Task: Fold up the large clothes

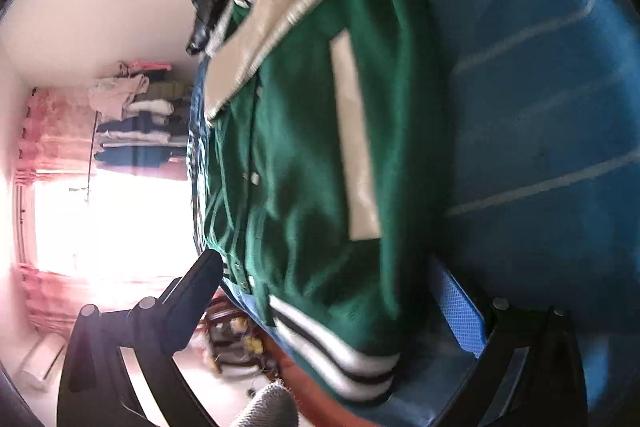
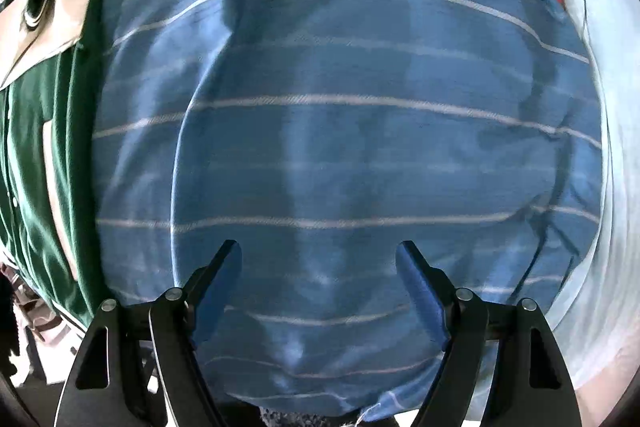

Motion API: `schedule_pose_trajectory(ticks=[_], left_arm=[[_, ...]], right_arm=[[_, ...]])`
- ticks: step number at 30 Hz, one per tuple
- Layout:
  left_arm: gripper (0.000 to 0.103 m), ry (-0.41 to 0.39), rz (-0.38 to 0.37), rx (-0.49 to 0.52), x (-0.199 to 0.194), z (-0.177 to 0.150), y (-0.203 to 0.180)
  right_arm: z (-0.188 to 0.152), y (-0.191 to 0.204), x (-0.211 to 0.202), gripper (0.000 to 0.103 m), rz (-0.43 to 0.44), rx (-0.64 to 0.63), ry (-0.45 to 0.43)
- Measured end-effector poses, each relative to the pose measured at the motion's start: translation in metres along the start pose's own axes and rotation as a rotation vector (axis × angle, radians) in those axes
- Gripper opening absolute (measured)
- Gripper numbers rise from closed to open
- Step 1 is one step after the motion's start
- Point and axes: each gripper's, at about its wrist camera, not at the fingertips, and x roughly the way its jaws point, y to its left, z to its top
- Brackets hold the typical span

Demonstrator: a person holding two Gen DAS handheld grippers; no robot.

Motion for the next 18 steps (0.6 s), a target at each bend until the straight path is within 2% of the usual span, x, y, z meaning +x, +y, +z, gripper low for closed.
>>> schedule_pose_trajectory(ticks=[2,5,8,11,13,16,17,18], left_arm=[[0.103,0.04,0.022,-0.018,0.019,0.009,-0.002],[0.103,0.095,0.022,-0.098,0.036,0.022,0.013],[0.103,0.116,0.101,-0.144,0.047,0.033,0.027],[0.103,0.183,0.16,-0.233,0.064,0.043,0.048],[0.103,0.235,0.17,-0.311,0.073,0.05,0.063],[0.102,0.256,0.192,-0.379,0.075,0.055,0.078],[0.1,0.252,0.19,-0.394,0.076,0.055,0.083],[0.091,0.245,0.174,-0.408,0.075,0.056,0.086]], right_arm=[[0.013,-0.006,-0.005,0.081,0.008,-0.014,0.0],[0.022,0.0,-0.016,0.081,0.023,-0.033,-0.02],[0.039,0.008,-0.023,0.081,0.044,-0.065,-0.048],[0.062,0.02,-0.034,0.081,0.119,-0.089,-0.078],[0.075,0.015,-0.04,0.081,0.235,-0.098,-0.12],[0.107,0.01,-0.044,0.084,0.424,-0.123,-0.16],[0.122,0.01,-0.044,0.086,0.52,-0.137,-0.16],[0.114,0.034,-0.045,0.087,0.6,-0.141,-0.158]])
